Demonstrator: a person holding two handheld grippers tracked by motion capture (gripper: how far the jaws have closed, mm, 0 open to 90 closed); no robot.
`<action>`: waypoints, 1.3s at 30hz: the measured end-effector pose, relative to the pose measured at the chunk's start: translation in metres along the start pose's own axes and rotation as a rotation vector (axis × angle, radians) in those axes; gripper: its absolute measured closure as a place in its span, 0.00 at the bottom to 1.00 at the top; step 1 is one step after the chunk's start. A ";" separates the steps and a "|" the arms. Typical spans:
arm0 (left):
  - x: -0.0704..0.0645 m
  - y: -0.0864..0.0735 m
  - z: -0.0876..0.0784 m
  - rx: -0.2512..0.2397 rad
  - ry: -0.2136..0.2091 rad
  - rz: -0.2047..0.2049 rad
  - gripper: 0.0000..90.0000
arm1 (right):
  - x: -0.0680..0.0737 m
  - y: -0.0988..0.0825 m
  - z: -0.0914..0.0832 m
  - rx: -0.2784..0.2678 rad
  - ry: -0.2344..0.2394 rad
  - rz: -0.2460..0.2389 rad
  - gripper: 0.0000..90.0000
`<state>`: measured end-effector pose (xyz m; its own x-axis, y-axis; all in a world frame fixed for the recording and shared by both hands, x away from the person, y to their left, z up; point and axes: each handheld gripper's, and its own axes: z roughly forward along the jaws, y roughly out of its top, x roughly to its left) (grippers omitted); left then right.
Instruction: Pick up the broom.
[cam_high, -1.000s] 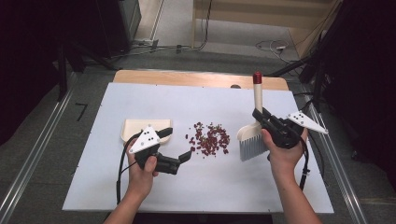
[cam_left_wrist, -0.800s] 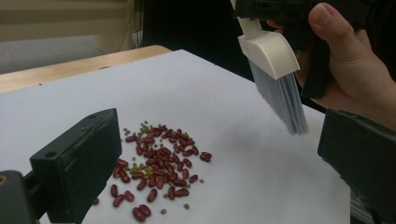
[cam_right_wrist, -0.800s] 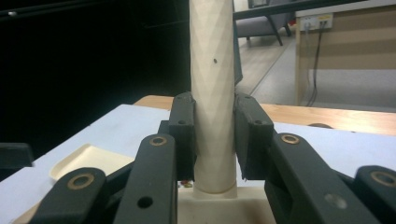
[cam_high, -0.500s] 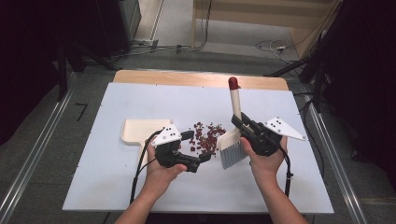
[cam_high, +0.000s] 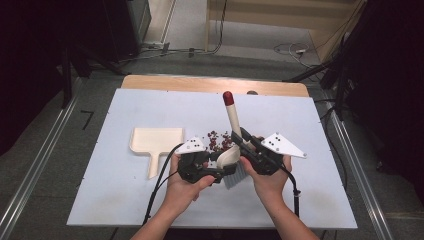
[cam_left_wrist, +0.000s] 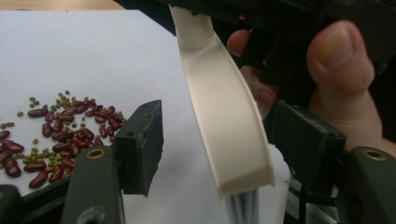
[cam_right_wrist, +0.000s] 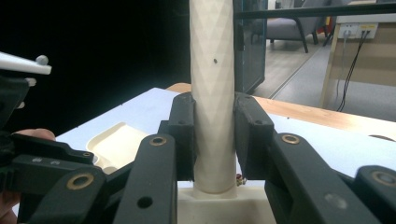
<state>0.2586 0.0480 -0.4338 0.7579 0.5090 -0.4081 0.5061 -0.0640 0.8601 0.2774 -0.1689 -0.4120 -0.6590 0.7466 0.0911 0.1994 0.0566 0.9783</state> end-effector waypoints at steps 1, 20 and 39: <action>0.000 0.000 -0.001 -0.002 0.001 -0.005 0.44 | 0.001 0.000 0.000 0.000 -0.001 -0.004 0.78; 0.009 0.001 -0.001 0.056 0.030 -0.059 0.75 | 0.012 -0.006 0.003 -0.007 -0.040 -0.034 0.78; 0.023 0.010 -0.034 0.056 0.076 0.112 0.76 | -0.002 0.013 -0.007 0.062 0.225 -0.133 0.60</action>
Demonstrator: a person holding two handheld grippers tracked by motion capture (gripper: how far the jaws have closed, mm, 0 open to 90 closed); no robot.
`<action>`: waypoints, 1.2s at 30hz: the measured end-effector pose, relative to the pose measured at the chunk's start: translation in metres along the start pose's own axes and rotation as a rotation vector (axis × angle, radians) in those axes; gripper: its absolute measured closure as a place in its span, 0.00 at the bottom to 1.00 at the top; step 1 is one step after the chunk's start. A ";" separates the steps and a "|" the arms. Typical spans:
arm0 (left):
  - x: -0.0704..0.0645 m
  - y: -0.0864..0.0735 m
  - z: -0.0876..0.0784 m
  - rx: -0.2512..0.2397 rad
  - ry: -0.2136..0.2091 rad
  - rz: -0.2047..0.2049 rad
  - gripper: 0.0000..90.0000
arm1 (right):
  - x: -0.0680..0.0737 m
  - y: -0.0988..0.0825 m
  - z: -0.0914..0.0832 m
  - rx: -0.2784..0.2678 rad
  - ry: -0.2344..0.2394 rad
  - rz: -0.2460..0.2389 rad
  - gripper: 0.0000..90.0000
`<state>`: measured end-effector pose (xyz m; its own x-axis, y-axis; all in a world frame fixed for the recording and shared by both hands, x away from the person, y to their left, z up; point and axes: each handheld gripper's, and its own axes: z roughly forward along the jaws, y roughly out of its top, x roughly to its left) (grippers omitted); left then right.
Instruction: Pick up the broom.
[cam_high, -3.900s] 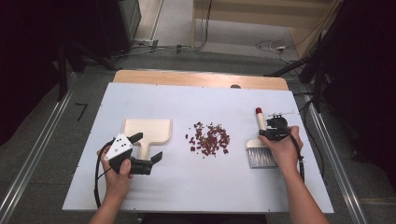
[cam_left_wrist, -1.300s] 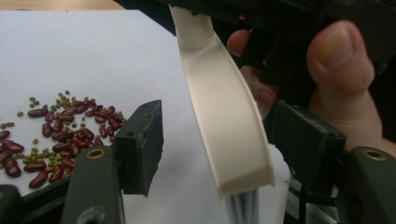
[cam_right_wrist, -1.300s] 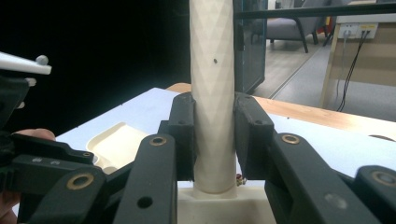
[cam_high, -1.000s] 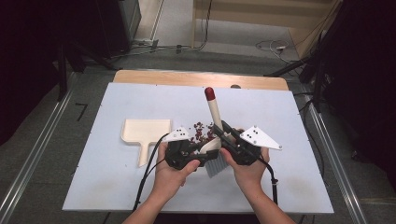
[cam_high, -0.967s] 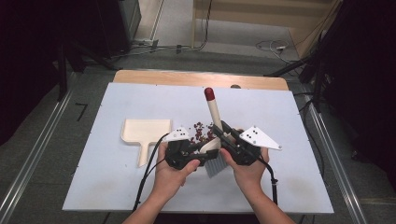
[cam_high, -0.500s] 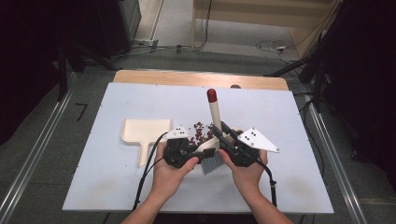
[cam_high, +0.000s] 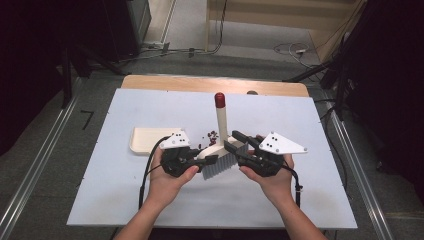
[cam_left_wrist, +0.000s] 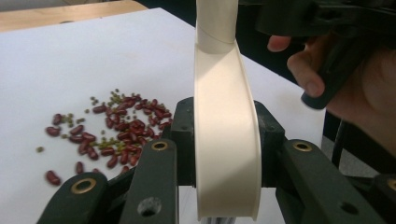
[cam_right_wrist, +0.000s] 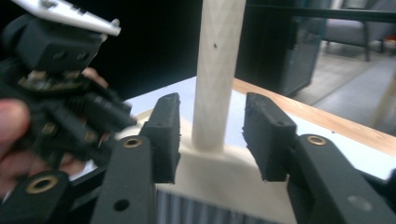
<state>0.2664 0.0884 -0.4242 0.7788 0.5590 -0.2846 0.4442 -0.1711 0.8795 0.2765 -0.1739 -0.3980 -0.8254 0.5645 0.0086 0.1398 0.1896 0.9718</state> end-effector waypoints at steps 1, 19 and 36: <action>0.002 0.000 -0.003 -0.002 0.009 0.012 0.76 | 0.000 0.000 0.000 0.000 0.000 0.000 0.60; 0.009 -0.007 -0.031 0.110 -0.220 0.272 0.76 | -0.034 -0.005 -0.016 0.192 0.332 -0.091 0.50; -0.001 -0.010 -0.024 0.228 -0.326 0.334 0.76 | -0.013 -0.023 0.006 0.432 0.597 -0.095 0.60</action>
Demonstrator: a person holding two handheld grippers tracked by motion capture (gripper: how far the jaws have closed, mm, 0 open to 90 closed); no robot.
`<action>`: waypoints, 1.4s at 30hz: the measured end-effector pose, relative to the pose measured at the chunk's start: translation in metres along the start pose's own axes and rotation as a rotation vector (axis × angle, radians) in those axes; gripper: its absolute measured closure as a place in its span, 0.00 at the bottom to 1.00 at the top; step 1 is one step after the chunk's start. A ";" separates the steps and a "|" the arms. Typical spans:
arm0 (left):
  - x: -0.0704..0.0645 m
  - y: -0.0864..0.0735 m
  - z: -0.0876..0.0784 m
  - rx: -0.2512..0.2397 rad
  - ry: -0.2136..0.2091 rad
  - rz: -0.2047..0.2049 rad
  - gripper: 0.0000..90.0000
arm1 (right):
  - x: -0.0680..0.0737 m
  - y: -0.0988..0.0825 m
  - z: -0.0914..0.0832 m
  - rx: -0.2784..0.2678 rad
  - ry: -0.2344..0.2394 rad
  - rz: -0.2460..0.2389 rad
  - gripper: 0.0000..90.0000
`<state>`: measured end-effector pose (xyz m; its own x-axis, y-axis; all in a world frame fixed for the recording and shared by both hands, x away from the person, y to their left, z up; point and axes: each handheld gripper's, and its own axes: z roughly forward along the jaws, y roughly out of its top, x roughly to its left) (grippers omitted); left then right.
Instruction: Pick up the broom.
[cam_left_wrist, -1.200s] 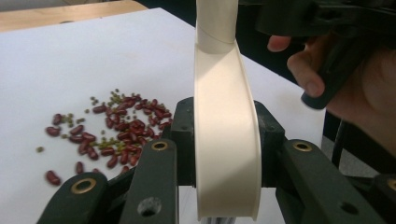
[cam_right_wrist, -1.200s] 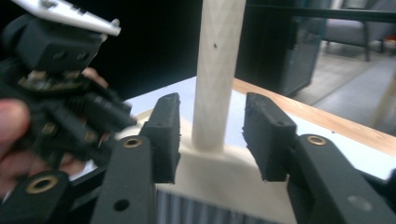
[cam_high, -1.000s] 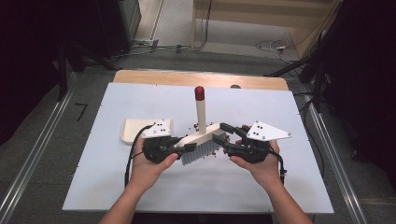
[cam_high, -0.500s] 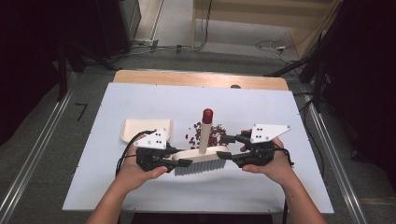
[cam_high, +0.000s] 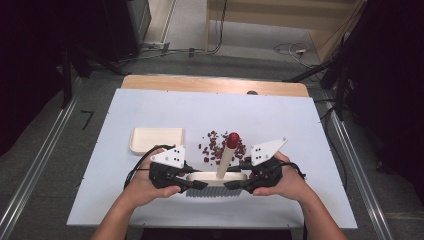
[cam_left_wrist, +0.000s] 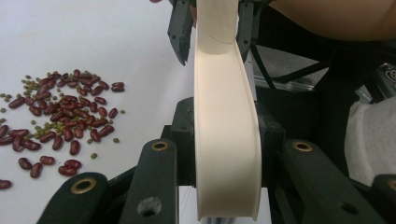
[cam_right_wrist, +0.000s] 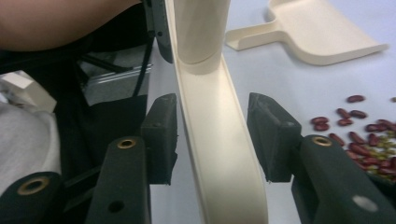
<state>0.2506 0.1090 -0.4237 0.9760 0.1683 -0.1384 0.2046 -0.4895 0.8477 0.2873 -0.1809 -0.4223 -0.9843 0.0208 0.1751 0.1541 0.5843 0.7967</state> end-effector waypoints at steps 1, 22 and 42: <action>0.000 0.000 0.000 0.006 -0.005 0.003 0.76 | 0.000 0.000 0.001 0.002 0.007 0.003 0.62; 0.015 -0.021 -0.033 -0.171 0.166 -0.102 0.45 | 0.005 0.007 0.016 -0.001 -0.044 0.066 0.73; 0.029 -0.063 -0.075 -0.391 0.577 -0.331 0.00 | -0.017 0.010 0.044 -0.114 -0.425 0.412 0.73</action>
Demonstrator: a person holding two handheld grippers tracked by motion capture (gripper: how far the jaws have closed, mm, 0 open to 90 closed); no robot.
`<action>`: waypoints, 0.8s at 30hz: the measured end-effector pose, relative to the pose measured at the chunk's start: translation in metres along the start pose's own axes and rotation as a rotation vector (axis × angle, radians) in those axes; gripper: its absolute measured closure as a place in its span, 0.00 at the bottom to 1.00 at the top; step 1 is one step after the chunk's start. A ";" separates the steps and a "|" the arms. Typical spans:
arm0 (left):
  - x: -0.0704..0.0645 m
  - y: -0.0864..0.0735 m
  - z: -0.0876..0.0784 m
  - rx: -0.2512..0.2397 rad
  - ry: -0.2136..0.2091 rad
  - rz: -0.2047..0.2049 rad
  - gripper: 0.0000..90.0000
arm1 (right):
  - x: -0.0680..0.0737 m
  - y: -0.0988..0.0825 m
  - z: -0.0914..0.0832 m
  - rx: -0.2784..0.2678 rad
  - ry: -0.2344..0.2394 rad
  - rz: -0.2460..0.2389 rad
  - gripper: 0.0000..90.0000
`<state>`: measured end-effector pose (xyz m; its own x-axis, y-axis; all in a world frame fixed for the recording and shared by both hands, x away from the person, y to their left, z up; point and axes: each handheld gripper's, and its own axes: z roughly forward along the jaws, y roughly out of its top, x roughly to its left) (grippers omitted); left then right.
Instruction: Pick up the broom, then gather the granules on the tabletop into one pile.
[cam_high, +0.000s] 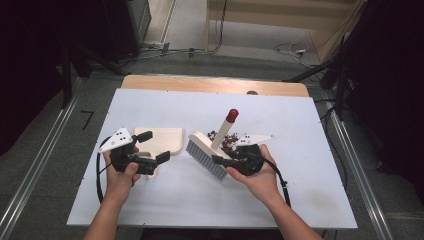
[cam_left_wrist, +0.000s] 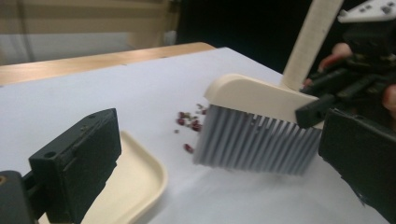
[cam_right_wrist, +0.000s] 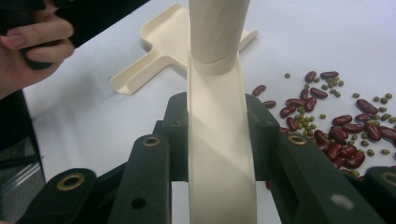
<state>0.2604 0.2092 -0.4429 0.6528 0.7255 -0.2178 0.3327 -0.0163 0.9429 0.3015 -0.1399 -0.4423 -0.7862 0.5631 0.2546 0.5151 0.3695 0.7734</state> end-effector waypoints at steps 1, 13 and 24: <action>0.002 -0.001 -0.002 0.000 0.015 -0.005 0.00 | -0.001 0.000 0.003 0.006 0.004 0.012 0.73; 0.014 -0.006 -0.013 0.017 0.148 -0.038 0.00 | -0.017 -0.001 0.021 0.041 -0.052 0.098 0.73; 0.013 -0.010 -0.009 0.037 0.142 -0.020 0.00 | -0.039 -0.002 0.021 0.053 -0.104 0.179 0.73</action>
<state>0.2593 0.2247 -0.4525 0.5440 0.8159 -0.1960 0.3715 -0.0247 0.9281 0.3380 -0.1468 -0.4661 -0.6424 0.6953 0.3222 0.6632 0.2937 0.6884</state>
